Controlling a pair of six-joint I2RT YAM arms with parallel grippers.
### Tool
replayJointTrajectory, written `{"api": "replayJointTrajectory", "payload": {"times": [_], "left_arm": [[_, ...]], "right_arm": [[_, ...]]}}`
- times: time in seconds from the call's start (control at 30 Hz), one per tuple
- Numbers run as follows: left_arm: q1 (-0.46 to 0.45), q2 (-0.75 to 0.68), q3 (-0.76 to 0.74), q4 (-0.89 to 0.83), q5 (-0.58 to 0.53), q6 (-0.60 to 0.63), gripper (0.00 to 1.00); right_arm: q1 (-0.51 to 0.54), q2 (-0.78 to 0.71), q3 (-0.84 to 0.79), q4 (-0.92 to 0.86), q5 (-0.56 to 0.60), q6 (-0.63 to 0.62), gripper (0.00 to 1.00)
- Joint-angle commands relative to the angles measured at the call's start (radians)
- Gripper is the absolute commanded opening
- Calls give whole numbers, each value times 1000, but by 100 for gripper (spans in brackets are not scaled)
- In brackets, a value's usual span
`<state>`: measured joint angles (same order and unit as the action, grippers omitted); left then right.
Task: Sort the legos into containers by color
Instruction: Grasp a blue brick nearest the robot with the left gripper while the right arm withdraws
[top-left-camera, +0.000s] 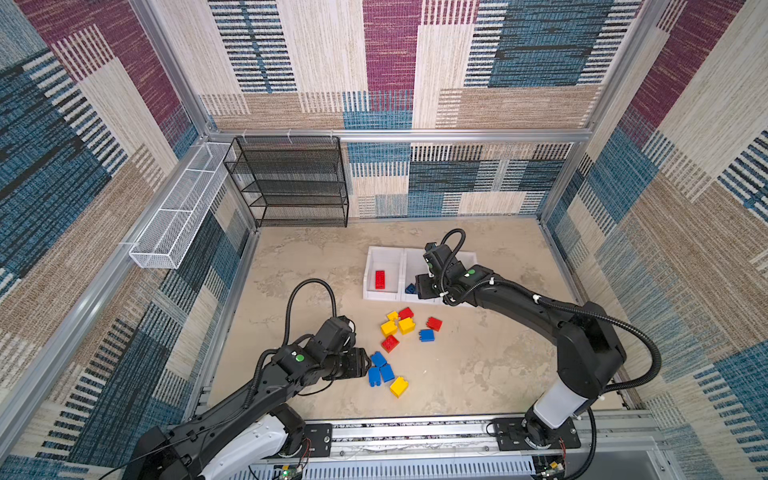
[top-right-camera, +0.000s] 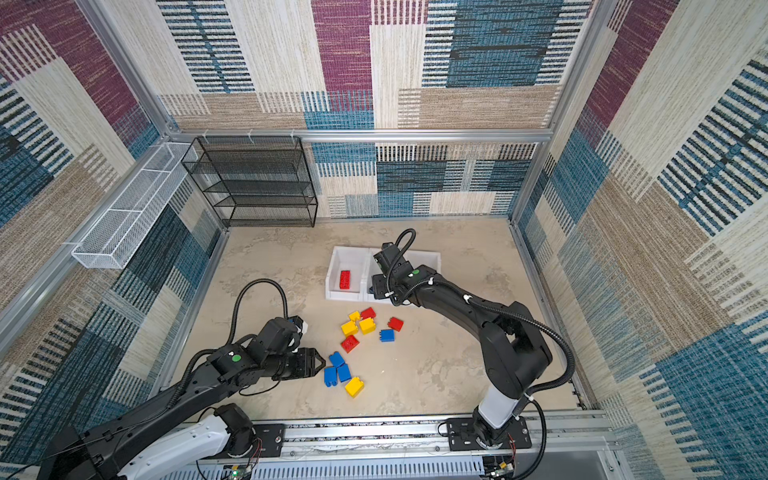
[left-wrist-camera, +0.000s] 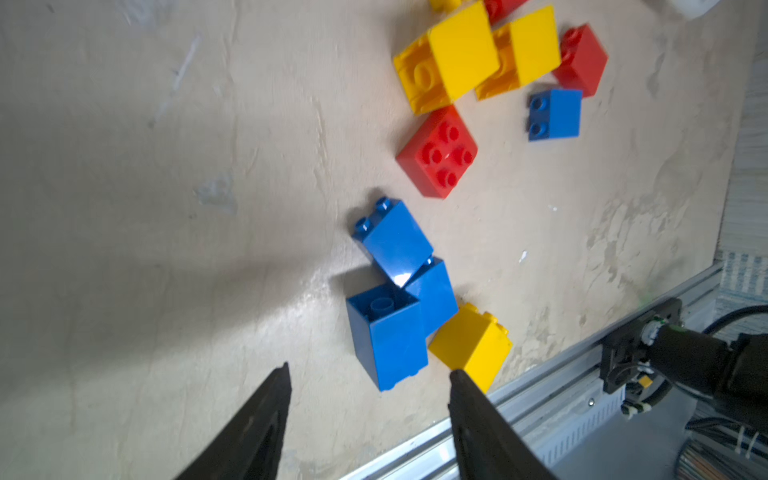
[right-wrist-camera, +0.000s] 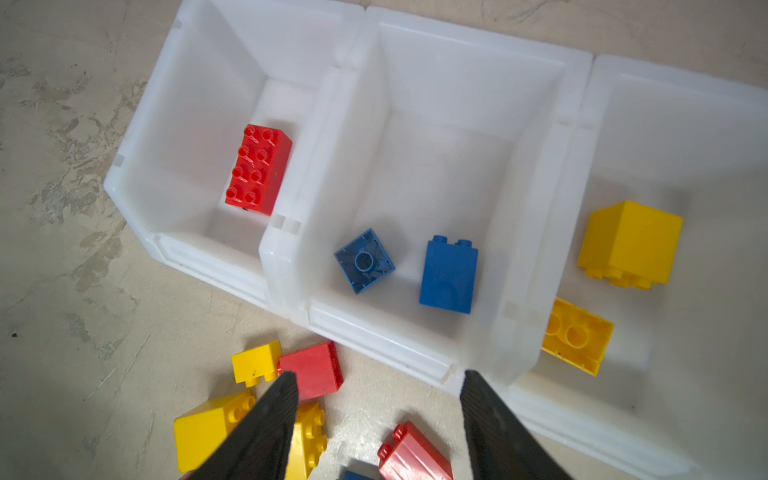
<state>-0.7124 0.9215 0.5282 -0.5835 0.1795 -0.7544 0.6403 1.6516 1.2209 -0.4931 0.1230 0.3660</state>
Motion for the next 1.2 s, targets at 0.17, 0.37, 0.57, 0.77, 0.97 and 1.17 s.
{"api": "replayJointTrajectory", "payload": {"times": [0.17,0.37,0.57,0.77,0.97,1.17], "left_arm": [[-93,101,9,35,21,-89,67],[-136,218,72,39,-14,-79,67],[-166,335,128,36,-16,-78,65],[-180,415,164,-10,-57,-90,60],[-182,442,183,-36,-104,-92,45],[-183,424,192,-53,-130,-78,32]], "right_arm": [[-1,-97,-94,37,3,45,66],[0,-127,-133,40,0,51,66],[1,-147,-161,46,2,59,66],[1,-167,-199,63,0,74,66],[0,-192,-219,59,18,79,65],[0,-211,-233,56,22,88,64]]}}
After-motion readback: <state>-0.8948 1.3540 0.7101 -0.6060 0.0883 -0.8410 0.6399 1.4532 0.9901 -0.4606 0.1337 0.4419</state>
